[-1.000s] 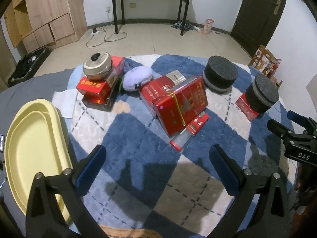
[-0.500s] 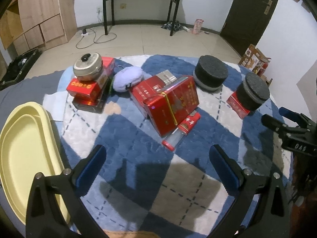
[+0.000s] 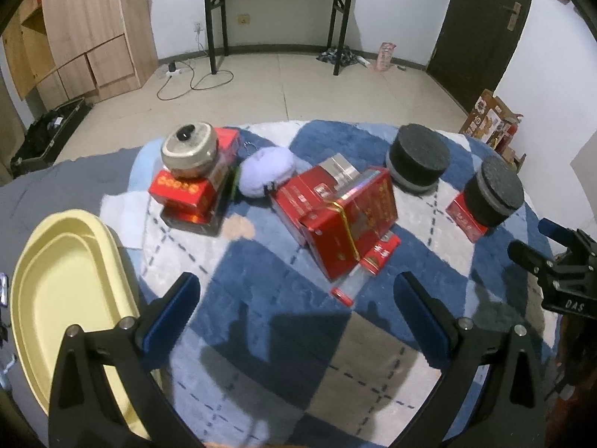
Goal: Organize rigid objects
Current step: 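Move both tools toward the objects on the rug, then grasp the silver tin with the left tool while the right tool grasps a black foam cylinder, then carry the silver tin and foam cylinder into the yellow tub, releasing both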
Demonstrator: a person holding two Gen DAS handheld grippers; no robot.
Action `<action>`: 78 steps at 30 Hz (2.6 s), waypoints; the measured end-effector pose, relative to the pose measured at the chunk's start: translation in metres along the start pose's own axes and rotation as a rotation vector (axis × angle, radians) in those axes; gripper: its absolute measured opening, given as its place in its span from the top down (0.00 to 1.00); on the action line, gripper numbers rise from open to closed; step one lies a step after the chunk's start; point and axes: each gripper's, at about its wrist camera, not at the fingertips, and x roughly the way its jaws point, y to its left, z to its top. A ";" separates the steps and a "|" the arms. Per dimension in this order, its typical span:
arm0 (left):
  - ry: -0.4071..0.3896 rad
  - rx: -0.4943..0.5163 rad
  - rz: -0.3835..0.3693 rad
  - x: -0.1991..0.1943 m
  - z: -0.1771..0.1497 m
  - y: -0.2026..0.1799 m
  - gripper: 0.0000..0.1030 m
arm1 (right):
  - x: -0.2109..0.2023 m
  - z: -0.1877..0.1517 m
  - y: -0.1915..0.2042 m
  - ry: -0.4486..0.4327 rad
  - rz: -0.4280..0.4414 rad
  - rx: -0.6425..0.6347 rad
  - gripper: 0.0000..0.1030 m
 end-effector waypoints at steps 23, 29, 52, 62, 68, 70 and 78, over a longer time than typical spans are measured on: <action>0.081 0.148 0.067 0.040 0.084 0.063 0.00 | 0.055 0.029 -0.019 0.034 0.012 -0.043 0.00; 0.087 0.091 0.037 0.050 0.093 0.079 0.08 | 0.065 0.032 -0.017 0.033 0.023 -0.040 0.00; 0.059 0.039 -0.035 0.056 0.092 0.090 0.52 | 0.073 0.032 -0.009 -0.019 0.049 -0.111 0.34; 0.029 0.021 -0.046 0.030 0.095 0.101 0.52 | 0.054 0.028 0.005 -0.063 0.075 -0.174 0.34; -0.008 -0.061 -0.017 -0.020 0.083 0.154 0.52 | 0.015 0.037 0.060 -0.130 0.215 -0.280 0.34; -0.026 -0.093 0.022 -0.041 0.066 0.186 0.52 | 0.005 0.042 0.099 -0.140 0.289 -0.343 0.34; 0.083 -0.220 0.155 -0.039 -0.006 0.280 0.52 | 0.008 0.043 0.282 -0.044 0.562 -0.513 0.34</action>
